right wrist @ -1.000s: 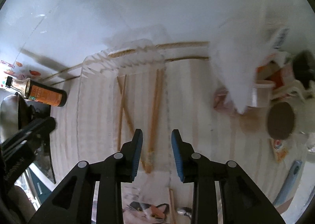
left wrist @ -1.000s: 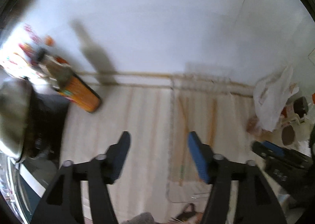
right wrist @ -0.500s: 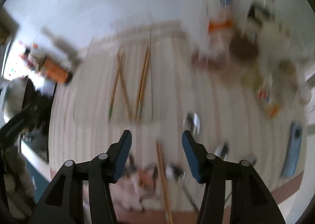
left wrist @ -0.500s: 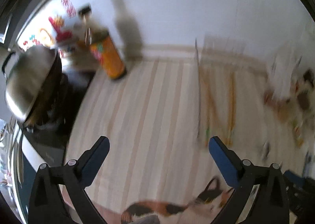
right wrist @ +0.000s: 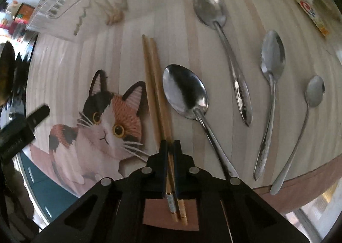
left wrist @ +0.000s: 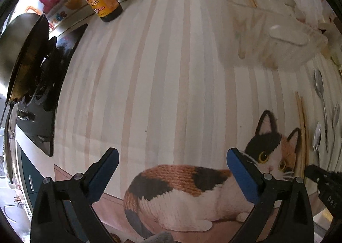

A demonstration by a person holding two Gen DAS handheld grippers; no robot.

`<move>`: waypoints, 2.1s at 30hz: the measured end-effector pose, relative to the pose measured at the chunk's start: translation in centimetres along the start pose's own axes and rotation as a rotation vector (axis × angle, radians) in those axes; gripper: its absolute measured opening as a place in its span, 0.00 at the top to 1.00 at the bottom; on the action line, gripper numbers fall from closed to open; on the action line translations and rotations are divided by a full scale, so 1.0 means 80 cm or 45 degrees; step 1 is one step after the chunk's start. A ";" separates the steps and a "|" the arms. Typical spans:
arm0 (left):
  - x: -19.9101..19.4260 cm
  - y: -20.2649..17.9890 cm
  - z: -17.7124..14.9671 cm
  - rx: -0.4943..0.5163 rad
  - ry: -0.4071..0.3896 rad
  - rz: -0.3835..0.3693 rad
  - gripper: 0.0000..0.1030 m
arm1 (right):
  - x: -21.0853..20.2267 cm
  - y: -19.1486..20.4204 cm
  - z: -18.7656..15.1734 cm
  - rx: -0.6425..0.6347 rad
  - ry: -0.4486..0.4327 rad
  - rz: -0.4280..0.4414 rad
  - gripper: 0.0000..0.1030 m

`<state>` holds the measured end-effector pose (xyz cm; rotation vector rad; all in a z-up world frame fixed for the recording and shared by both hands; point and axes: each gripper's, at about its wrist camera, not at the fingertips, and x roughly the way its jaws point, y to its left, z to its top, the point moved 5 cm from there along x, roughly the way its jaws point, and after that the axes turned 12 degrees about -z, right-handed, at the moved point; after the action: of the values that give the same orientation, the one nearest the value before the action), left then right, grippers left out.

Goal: Organize utensils
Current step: 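Grasp a chopstick with the right tool while the left tool grasps another, then carry both held chopsticks to the clear basket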

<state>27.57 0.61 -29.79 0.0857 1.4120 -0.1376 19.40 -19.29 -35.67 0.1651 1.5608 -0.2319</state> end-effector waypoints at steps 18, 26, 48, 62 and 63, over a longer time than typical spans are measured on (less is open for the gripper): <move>0.023 -0.078 -0.028 0.092 0.108 -0.161 0.01 | -0.002 -0.003 -0.032 0.025 0.010 -0.116 1.00; 0.044 -0.147 -0.034 0.220 0.160 -0.259 0.35 | -0.002 -0.060 -0.052 0.202 0.047 -0.039 0.99; 0.026 -0.039 -0.060 -0.035 0.180 -0.257 0.95 | -0.007 0.022 -0.075 -0.094 -0.006 -0.107 0.93; 0.035 -0.040 -0.056 -0.027 0.215 -0.259 0.94 | 0.009 0.089 -0.034 -0.215 -0.009 -0.234 0.94; 0.035 -0.041 -0.053 -0.028 0.218 -0.261 0.94 | 0.009 0.090 -0.034 -0.205 -0.010 -0.229 0.94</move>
<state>23.35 -2.13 -33.14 -0.0670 1.5912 -0.2898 18.56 -11.66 -36.75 -0.1025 1.5800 -0.2465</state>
